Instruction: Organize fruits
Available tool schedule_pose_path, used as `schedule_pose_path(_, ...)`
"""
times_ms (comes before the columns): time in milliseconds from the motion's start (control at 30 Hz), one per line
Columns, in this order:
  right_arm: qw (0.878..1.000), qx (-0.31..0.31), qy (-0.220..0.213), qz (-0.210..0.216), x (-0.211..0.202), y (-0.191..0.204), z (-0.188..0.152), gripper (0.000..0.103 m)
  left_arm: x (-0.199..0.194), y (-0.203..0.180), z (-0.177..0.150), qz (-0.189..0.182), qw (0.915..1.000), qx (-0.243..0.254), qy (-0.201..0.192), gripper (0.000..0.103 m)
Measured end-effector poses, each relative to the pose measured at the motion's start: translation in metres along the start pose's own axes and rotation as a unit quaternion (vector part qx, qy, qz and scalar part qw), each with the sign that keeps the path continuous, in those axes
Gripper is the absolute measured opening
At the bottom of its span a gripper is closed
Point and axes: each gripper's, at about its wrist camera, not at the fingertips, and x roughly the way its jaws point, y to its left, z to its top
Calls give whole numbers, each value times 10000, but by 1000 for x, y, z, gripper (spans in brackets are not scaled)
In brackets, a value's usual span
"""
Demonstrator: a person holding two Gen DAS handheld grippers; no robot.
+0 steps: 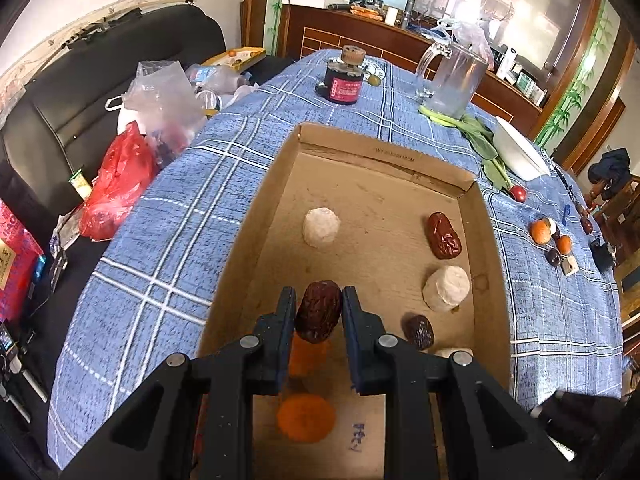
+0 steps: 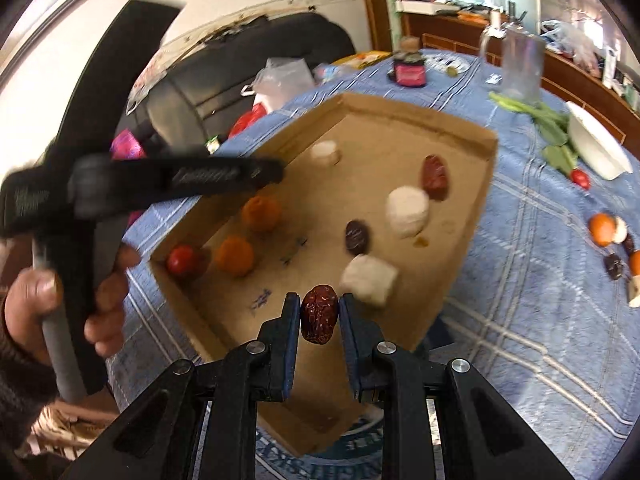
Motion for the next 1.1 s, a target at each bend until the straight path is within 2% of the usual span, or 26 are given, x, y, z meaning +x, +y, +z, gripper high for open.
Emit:
schedule_pose_path(200, 9998, -12, 198, 41, 18, 1, -5, 23, 22, -10, 5, -41, 9998, 79, 188, 22)
schedule_pose_path(400, 9996, -31, 266, -12, 27, -1, -4, 23, 43, -19, 11, 71, 9992, 194, 333, 22)
schedule_pose_path(733, 9995, -140, 274, -16, 32, 1, -2, 23, 50, -18, 15, 65, 9989, 164, 429, 22)
schedule_pose_path(900, 9994, -128, 314, 29, 31, 0, -1, 28, 48, -18, 13, 122, 9988, 150, 444, 33)
schedule_pose_path(1100, 9994, -154, 313, -3, 24, 0, -6, 29, 43, -13, 8, 168, 9989, 36, 428, 35)
